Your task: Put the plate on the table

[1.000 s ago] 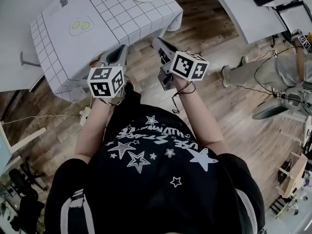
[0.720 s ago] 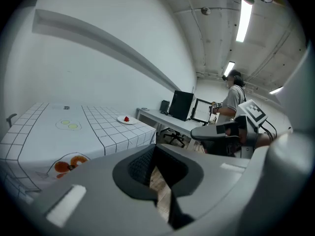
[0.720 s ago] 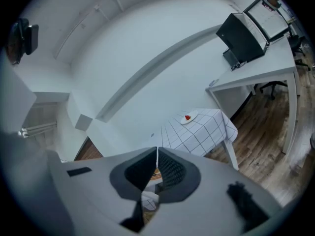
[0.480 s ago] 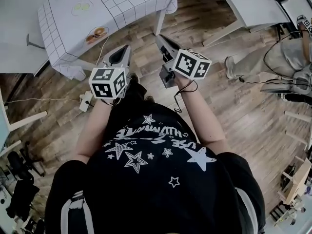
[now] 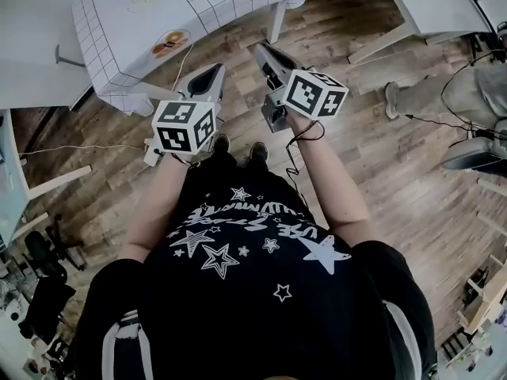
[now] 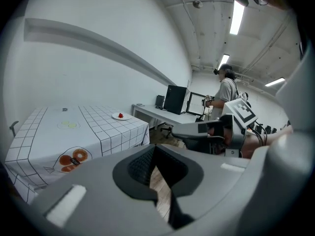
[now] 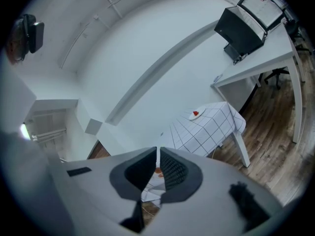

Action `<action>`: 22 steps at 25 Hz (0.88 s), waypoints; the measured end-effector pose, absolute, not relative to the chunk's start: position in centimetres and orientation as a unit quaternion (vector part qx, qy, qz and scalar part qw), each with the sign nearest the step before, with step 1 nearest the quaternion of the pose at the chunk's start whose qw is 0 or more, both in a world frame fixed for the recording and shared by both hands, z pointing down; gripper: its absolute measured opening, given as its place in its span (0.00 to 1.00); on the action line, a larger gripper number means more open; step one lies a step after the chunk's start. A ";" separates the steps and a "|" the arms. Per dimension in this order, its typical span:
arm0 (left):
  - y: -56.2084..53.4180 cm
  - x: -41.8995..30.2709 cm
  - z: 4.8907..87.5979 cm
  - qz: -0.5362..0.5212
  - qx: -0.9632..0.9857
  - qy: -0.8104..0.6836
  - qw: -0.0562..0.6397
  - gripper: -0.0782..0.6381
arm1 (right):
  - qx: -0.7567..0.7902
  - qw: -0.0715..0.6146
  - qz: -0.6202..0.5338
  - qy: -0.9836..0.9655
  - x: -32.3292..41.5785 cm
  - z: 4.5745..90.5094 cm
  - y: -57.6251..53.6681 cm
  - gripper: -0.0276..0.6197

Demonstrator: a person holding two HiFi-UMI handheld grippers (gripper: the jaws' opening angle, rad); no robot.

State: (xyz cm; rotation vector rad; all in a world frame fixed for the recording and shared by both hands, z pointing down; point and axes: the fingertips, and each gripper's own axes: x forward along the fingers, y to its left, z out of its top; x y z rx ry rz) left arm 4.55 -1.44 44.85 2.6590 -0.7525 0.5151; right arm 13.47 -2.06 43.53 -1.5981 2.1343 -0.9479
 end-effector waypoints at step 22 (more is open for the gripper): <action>-4.6 -9.5 42.5 0.124 0.960 -0.197 0.153 0.12 | -0.654 0.072 -0.245 0.712 -1.3 40.2 -2.6 0.07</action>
